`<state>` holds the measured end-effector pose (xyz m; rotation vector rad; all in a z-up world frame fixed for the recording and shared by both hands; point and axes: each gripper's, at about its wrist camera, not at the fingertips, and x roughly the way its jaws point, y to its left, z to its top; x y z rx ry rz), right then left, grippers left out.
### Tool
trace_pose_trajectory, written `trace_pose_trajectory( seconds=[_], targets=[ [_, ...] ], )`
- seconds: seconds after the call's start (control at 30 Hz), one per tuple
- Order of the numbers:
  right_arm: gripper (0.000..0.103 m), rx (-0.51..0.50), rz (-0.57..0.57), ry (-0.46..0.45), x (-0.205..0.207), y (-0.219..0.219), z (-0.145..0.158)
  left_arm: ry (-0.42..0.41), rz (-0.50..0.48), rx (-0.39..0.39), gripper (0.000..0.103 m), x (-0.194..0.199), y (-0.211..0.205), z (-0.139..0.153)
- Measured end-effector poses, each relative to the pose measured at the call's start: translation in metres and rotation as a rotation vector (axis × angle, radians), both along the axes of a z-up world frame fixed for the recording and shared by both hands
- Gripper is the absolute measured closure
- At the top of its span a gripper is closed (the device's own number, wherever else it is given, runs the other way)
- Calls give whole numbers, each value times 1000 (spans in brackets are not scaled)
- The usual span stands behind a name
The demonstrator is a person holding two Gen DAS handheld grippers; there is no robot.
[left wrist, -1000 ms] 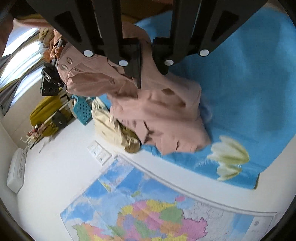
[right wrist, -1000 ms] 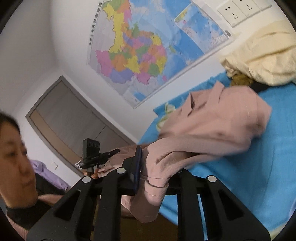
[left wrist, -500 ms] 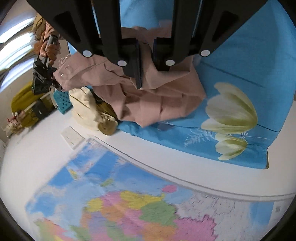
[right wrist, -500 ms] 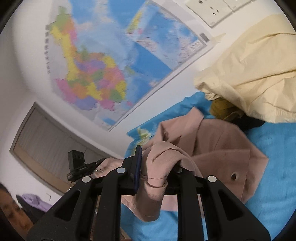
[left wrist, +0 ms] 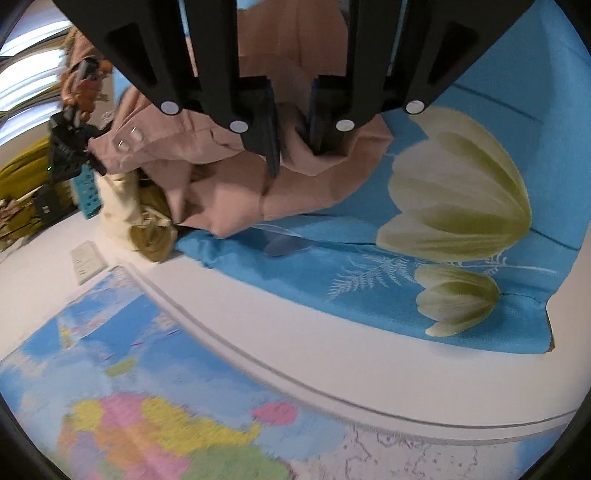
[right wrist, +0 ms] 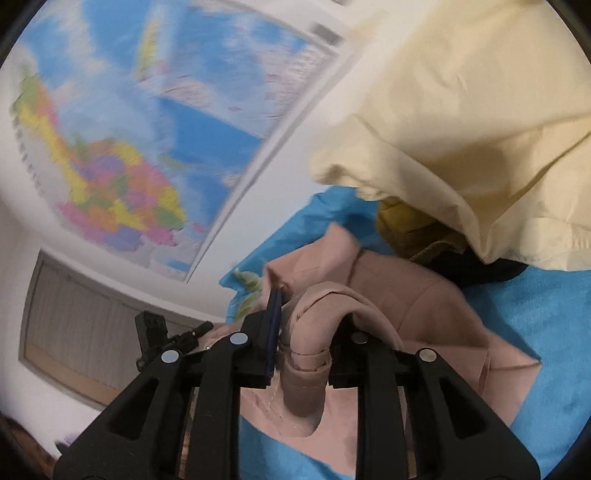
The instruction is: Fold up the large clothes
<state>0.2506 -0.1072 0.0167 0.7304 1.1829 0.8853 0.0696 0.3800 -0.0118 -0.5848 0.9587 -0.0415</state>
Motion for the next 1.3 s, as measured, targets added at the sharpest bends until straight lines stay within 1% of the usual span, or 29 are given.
trace_pose_trajectory(
  seconds=[0.03,0.07,0.1,0.13,0.17,0.23,0.27,0.33,0.37,0.43,0.47,0.5,0.53,0.6,0.63,0.67,0.7,0.73,0.77,0.9,0.97,1.0,1.03,1.1,1.13,1.17,1.23,1.27,1.3],
  targets=[
    [71,-8,-7,6,3,1,-4,13,1,-5,79,5,1,-5],
    [53,-23,-10,14,8,4,-10,28,4,-9,74,10,3,-11],
    [43,-33,-17,27,11,5,-14,32,6,-10,64,11,4,-14],
    [32,-38,-26,22,11,6,-15,23,8,-24,58,12,6,-17],
    [30,-48,-20,0,9,8,-13,11,3,-34,55,11,7,-17],
    [26,-67,5,-56,0,11,-5,-47,-29,-53,41,2,8,-11],
    [22,-67,29,-103,-8,14,4,-76,-47,-51,40,-4,7,-7],
    [21,-113,97,-213,-29,25,23,-148,-100,-25,34,-16,-1,5],
    [21,-132,130,-245,-37,32,27,-181,-129,-3,31,-23,-6,10],
    [21,-221,224,-315,-54,58,30,-183,-159,48,25,-27,-17,15],
    [21,-272,250,-340,-59,69,29,-161,-168,101,25,-24,-25,14],
    [21,-357,277,-391,-66,84,25,-132,-174,142,25,-20,-32,11],
    [21,-427,313,-433,-72,99,19,-83,-196,165,25,-12,-41,4],
    [21,-508,365,-463,-78,116,6,-9,-225,177,27,0,-52,-11],
    [24,-554,374,-488,-81,124,0,15,-224,189,41,5,-55,-16],
    [43,-594,384,-512,-83,129,-4,57,-225,211,51,13,-60,-25],
    [61,-618,397,-527,-84,131,-8,90,-230,214,71,20,-61,-32],
    [93,-621,396,-520,-81,128,-9,112,-221,209,85,25,-61,-36],
    [96,-598,392,-500,-78,124,-6,115,-209,180,89,31,-57,-37],
    [96,-518,306,-548,-66,112,26,14,-147,40,89,40,-34,-12],
    [96,-459,268,-520,-52,109,33,-13,-100,20,87,43,-26,-4],
    [96,-452,256,-507,-46,111,32,-25,-79,14,78,45,-22,-2],
    [93,-476,238,-501,-37,117,26,-15,-64,15,61,48,-20,-4],
    [92,-557,255,-467,-25,133,3,18,-22,73,46,49,-20,-11],
    [79,-579,273,-447,-23,137,-6,38,-14,123,46,48,-20,-16],
    [65,-611,287,-424,-19,141,-18,44,-15,139,46,46,-21,-19],
    [57,-594,289,-406,-18,135,-21,38,-32,146,45,35,-19,-21],
    [49,-566,282,-408,-19,131,-16,13,-34,154,45,23,-16,-17],
    [44,-523,264,-433,-24,117,-4,-16,-36,168,42,13,-14,-12]
  ],
)
